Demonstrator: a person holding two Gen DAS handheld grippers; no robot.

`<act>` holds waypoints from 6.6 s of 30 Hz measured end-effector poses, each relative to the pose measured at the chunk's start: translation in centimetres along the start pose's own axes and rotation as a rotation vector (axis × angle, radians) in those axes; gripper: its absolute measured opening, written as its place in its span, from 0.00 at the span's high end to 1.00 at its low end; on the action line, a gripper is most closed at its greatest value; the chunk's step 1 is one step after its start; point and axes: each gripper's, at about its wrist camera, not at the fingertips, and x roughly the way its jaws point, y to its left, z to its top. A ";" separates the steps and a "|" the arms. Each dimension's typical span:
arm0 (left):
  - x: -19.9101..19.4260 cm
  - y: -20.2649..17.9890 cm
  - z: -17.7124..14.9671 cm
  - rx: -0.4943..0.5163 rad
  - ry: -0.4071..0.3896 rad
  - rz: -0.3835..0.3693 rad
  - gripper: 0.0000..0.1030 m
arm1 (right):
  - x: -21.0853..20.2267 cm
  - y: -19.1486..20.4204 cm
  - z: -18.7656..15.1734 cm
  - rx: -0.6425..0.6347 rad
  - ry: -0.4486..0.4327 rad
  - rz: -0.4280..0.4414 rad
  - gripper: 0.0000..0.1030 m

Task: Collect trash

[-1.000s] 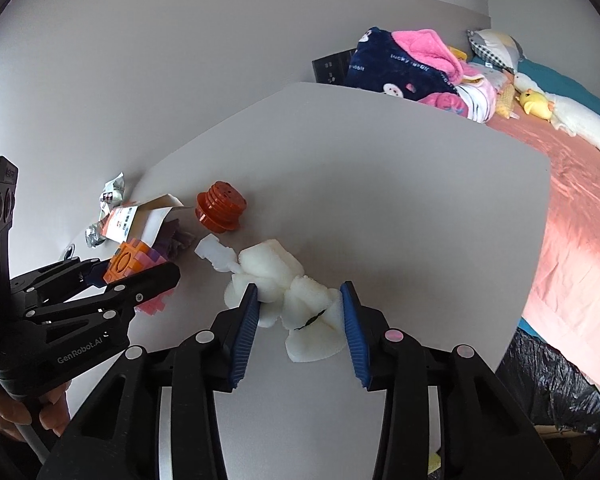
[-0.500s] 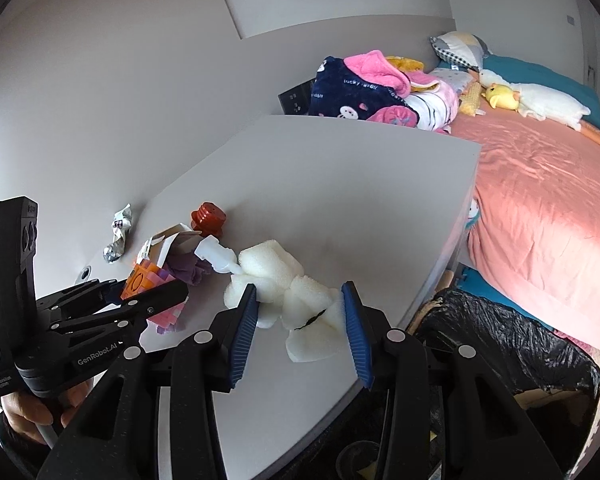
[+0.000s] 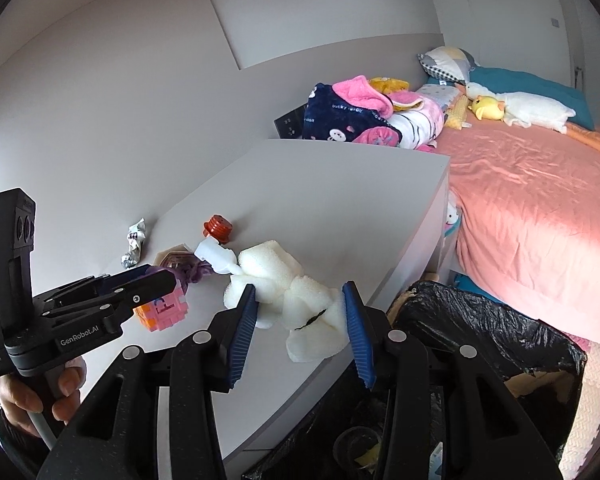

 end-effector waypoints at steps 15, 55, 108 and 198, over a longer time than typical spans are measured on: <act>-3.9 -0.9 -0.1 -0.032 -0.066 -0.044 0.61 | -4.0 -0.7 -0.9 0.014 -0.055 -0.008 0.56; -2.9 1.6 -2.5 -0.107 -0.015 0.026 0.35 | -5.6 -1.5 -2.1 0.033 -0.064 -0.012 0.56; 7.8 8.5 -0.4 -0.491 0.102 0.142 0.57 | -2.1 -6.7 -1.3 0.100 -0.044 0.009 0.56; 3.6 -9.9 -2.9 0.145 0.087 -0.167 0.06 | -10.8 -11.1 -5.1 0.258 -0.177 -0.145 0.14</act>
